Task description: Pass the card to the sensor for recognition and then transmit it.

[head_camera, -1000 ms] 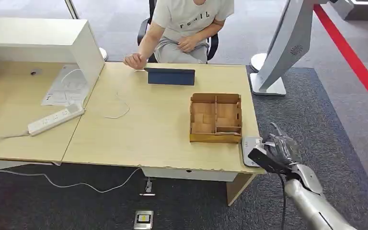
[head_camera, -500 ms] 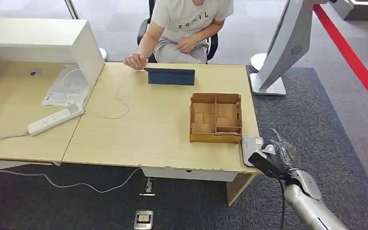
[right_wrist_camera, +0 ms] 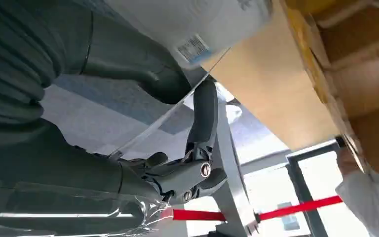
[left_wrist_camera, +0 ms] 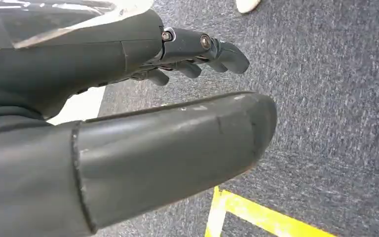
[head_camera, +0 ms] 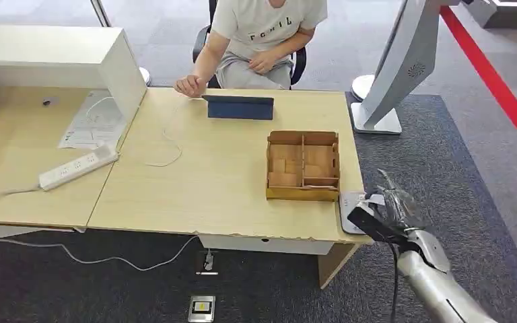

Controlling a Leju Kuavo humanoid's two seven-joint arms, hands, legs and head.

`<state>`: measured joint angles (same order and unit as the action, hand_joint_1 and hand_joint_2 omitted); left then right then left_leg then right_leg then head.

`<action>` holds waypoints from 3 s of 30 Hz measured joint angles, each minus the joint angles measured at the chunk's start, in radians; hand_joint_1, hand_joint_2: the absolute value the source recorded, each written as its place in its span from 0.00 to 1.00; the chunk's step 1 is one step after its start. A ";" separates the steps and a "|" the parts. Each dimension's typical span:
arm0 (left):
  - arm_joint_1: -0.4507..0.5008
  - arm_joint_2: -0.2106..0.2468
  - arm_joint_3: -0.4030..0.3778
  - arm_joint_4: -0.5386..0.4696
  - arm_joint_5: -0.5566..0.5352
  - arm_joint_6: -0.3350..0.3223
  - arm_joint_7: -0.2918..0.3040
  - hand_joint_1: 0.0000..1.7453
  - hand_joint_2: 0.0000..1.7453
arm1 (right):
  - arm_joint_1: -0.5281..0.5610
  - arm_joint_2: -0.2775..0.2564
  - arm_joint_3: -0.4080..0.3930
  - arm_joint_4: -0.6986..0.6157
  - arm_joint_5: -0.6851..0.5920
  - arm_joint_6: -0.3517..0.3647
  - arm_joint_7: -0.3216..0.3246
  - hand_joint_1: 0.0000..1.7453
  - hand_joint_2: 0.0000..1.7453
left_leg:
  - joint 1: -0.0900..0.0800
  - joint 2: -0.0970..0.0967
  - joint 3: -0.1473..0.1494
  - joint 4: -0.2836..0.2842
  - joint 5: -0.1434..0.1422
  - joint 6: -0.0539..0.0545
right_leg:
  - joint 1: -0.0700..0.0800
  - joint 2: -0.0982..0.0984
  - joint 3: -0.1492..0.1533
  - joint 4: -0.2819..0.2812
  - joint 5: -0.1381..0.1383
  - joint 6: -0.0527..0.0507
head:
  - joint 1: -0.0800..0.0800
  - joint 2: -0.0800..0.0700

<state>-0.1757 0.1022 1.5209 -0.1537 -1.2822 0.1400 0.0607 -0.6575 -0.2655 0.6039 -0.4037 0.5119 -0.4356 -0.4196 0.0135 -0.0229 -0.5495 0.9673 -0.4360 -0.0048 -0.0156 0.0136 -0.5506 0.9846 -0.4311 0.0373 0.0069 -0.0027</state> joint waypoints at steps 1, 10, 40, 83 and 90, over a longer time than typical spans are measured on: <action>0.000 0.000 0.000 0.000 -0.002 -0.003 -0.003 0.00 0.00 | -0.018 -0.001 0.001 -0.015 0.000 0.001 0.000 1.00 1.00 | 0.000 0.000 0.000 0.000 0.000 0.000 | 0.000 0.000 0.000 0.000 0.000 0.000 | 0.000 0.000; 0.001 0.008 -0.001 0.000 -0.030 -0.054 -0.019 0.00 0.00 | -0.193 -0.010 0.021 -0.117 0.017 0.016 0.020 1.00 1.00 | 0.000 0.000 0.000 0.000 0.000 0.000 | 0.000 0.000 0.000 0.000 0.000 0.000 | 0.000 0.000; 0.000 0.004 -0.008 0.000 -0.052 -0.114 -0.007 0.00 0.00 | -0.477 0.248 0.222 0.005 0.313 0.142 0.271 1.00 1.00 | 0.003 0.000 -0.001 0.000 0.000 -0.001 | 0.002 0.000 -0.001 0.000 -0.001 -0.001 | 0.000 0.000; 0.005 -0.001 -0.004 0.000 -0.039 -0.134 0.008 0.00 0.00 | -0.482 0.162 0.147 0.084 0.194 0.080 0.151 0.00 0.00 | 0.003 -0.003 0.000 0.001 0.000 -0.002 | 0.002 -0.001 -0.001 -0.002 -0.001 -0.001 | 0.000 0.000; 0.019 0.006 0.002 0.000 -0.015 -0.122 0.046 0.00 0.00 | -0.454 -0.061 -0.028 0.084 0.047 0.196 0.077 0.00 0.00 | 0.001 -0.003 -0.001 0.001 -0.002 0.000 | 0.001 -0.001 0.001 -0.005 0.000 0.000 | 0.000 0.000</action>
<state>-0.1568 0.1079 1.5225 -0.1537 -1.2970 0.0183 0.1068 -1.1119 -0.3261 0.5761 -0.3201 0.5592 -0.2395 -0.3430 0.0147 -0.0254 -0.5505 0.9683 -0.4381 -0.0044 -0.0145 0.0121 -0.5499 0.9799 -0.4310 0.0376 0.0073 -0.0027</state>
